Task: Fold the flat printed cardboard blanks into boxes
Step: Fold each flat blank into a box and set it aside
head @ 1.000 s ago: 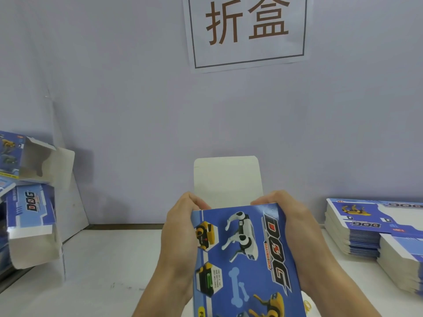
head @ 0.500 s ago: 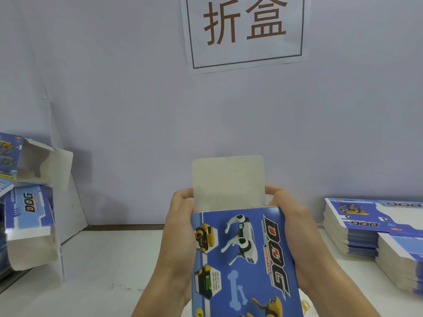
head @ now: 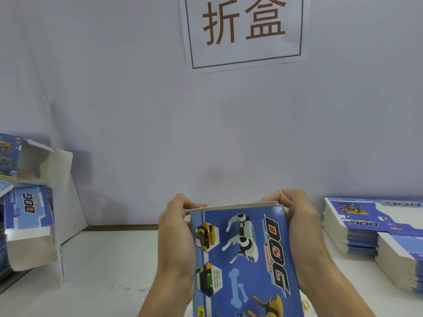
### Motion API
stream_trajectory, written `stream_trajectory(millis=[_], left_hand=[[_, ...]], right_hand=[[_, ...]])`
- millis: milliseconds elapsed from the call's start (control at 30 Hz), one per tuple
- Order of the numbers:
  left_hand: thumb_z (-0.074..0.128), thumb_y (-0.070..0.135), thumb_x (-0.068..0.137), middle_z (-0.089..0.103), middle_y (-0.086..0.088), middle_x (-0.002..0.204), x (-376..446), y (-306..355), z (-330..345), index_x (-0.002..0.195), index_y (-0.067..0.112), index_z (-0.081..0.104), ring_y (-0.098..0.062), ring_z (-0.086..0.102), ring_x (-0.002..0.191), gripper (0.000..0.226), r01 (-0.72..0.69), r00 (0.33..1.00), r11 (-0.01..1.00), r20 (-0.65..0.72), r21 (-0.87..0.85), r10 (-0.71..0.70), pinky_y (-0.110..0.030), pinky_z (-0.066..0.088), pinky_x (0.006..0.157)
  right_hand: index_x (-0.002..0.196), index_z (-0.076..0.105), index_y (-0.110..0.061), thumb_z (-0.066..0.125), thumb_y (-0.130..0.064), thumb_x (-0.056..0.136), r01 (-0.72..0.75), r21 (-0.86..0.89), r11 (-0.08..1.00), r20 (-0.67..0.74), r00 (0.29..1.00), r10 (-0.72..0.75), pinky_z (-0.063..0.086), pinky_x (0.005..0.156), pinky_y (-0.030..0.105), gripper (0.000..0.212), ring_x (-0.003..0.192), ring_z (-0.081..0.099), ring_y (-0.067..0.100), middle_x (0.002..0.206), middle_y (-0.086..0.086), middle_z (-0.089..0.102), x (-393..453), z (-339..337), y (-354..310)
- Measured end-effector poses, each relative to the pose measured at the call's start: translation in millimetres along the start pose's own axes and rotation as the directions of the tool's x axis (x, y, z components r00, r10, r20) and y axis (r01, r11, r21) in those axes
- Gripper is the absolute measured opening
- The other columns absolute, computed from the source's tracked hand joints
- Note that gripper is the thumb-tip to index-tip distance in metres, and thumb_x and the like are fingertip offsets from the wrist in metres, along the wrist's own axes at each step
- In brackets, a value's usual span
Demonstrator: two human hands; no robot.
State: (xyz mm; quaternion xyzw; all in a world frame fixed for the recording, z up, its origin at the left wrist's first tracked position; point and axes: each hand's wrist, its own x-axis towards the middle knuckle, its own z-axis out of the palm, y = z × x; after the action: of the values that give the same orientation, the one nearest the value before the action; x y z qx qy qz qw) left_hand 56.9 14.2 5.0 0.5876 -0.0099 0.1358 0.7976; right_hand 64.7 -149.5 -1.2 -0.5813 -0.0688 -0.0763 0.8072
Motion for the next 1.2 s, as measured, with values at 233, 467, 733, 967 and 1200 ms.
stream_trajectory(millis=[233, 467, 733, 967, 1200], left_hand=[[0.040, 0.044, 0.099, 0.073, -0.018, 0.108, 0.5, 1.3, 1.7, 0.117, 0.021, 0.066, -0.040, 0.071, 0.095, 0.039, 0.091, 0.996, 0.996, -0.003, -0.022, -0.091, -0.060, 0.056, 0.087], [0.052, 0.039, 0.096, 0.075, -0.014, 0.101, 1.8, 5.7, -2.9, 0.092, 0.026, 0.077, -0.044, 0.069, 0.098, 0.029, 0.099, 0.994, 0.993, 0.043, 0.057, -0.102, -0.062, 0.050, 0.096], [0.060, 0.030, 0.095, 0.074, -0.022, 0.098, 11.4, 2.7, -20.7, 0.102, 0.011, 0.075, -0.032, 0.070, 0.076, 0.025, 0.092, 0.986, 0.981, 0.120, 0.168, -0.113, -0.041, 0.056, 0.071], [0.051, 0.004, 0.099, 0.069, -0.006, 0.055, 9.8, 2.4, -18.4, 0.074, 0.003, 0.067, -0.013, 0.064, 0.043, 0.029, 0.096, 0.972, 0.952, 0.177, 0.292, -0.152, -0.019, 0.049, 0.042], [0.041, -0.011, 0.099, 0.053, 0.006, 0.033, 6.4, -10.9, -5.7, 0.058, 0.008, 0.053, 0.005, 0.053, 0.034, 0.047, 0.127, 0.888, 0.944, 0.390, 0.305, -0.245, -0.007, 0.041, 0.043]], right_hand=[[0.130, 0.057, -0.045, 0.070, -0.024, 0.086, 0.008, -0.155, 0.988, 0.282, 0.959, 0.036, 0.059, 0.064, 0.023, 0.050, 0.099, 0.072, 0.037, 0.111, 0.005, 0.074, 5.0, -4.3, -13.8], [0.148, 0.035, 0.005, 0.035, -0.011, 0.107, 0.037, 0.024, 0.999, 0.053, 0.998, -0.038, 0.046, 0.066, 0.008, 0.044, 0.082, 0.069, -0.006, 0.123, 0.013, 0.069, 11.3, -40.7, -13.3], [0.088, 0.067, 0.000, 0.039, -0.005, 0.102, -0.148, -0.219, 0.964, 0.289, 0.934, 0.209, 0.044, 0.035, 0.017, 0.032, 0.039, 0.064, 0.012, 0.079, 0.020, 0.070, 8.7, -20.5, -20.7], [0.103, 0.070, 0.012, 0.038, -0.020, 0.104, -0.246, -0.034, 0.969, 0.125, 0.961, 0.249, 0.053, 0.079, 0.030, 0.045, 0.093, 0.071, 0.020, 0.103, 0.028, 0.071, 22.6, -25.9, -14.4], [0.101, 0.074, -0.010, 0.062, -0.012, 0.090, -0.206, -0.207, 0.956, 0.111, 0.966, 0.232, 0.055, 0.049, 0.024, 0.016, 0.058, 0.071, 0.018, 0.075, 0.009, 0.076, 31.0, -36.4, 4.3]])
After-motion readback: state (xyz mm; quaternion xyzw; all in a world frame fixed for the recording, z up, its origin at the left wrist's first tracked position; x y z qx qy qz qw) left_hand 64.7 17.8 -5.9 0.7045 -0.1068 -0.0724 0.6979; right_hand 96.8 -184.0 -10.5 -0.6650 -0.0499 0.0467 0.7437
